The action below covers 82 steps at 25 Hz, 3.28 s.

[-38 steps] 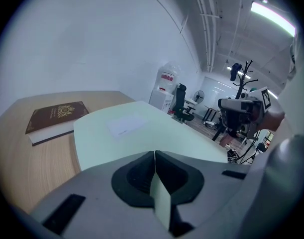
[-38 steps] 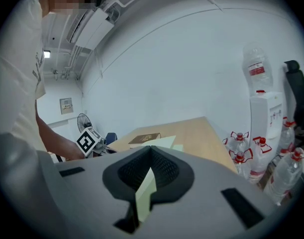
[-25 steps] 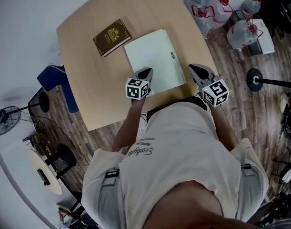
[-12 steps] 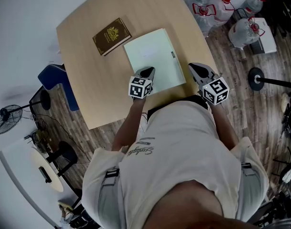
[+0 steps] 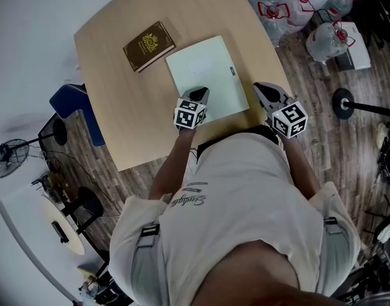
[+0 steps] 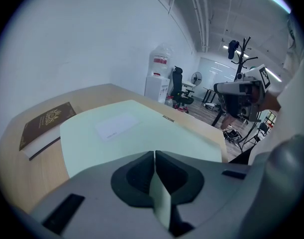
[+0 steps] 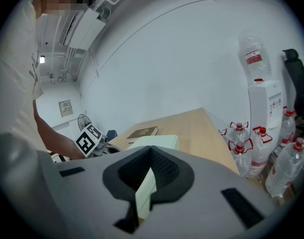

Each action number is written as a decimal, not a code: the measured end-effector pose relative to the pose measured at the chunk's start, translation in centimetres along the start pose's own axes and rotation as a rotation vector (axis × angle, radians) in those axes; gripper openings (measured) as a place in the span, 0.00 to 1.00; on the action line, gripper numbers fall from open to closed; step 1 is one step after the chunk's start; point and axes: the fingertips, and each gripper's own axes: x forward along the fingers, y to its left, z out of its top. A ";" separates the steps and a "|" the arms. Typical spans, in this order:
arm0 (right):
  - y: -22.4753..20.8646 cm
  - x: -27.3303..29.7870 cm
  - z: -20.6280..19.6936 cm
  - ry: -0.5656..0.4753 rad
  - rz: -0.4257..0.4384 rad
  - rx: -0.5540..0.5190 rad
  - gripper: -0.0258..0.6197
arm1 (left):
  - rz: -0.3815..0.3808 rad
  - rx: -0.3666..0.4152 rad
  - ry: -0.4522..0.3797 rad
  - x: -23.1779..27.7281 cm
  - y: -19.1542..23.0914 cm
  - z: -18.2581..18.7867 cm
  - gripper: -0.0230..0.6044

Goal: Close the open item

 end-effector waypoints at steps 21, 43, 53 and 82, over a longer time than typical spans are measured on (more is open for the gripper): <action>1.5 1.6 -1.4 0.043 0.040 0.010 0.03 | -0.007 0.056 -0.001 -0.2 -0.4 0.2 0.06; 11.4 7.8 2.3 0.074 0.169 -0.219 0.03 | 0.084 -0.036 -0.331 -15.0 2.2 4.7 0.06; 15.8 9.0 10.0 -0.041 0.230 -0.406 0.03 | 0.157 -0.031 -0.495 -21.9 4.6 8.6 0.06; 18.6 7.8 24.3 -0.246 0.134 -0.566 0.03 | 0.262 0.000 -0.798 -33.1 9.5 18.3 0.06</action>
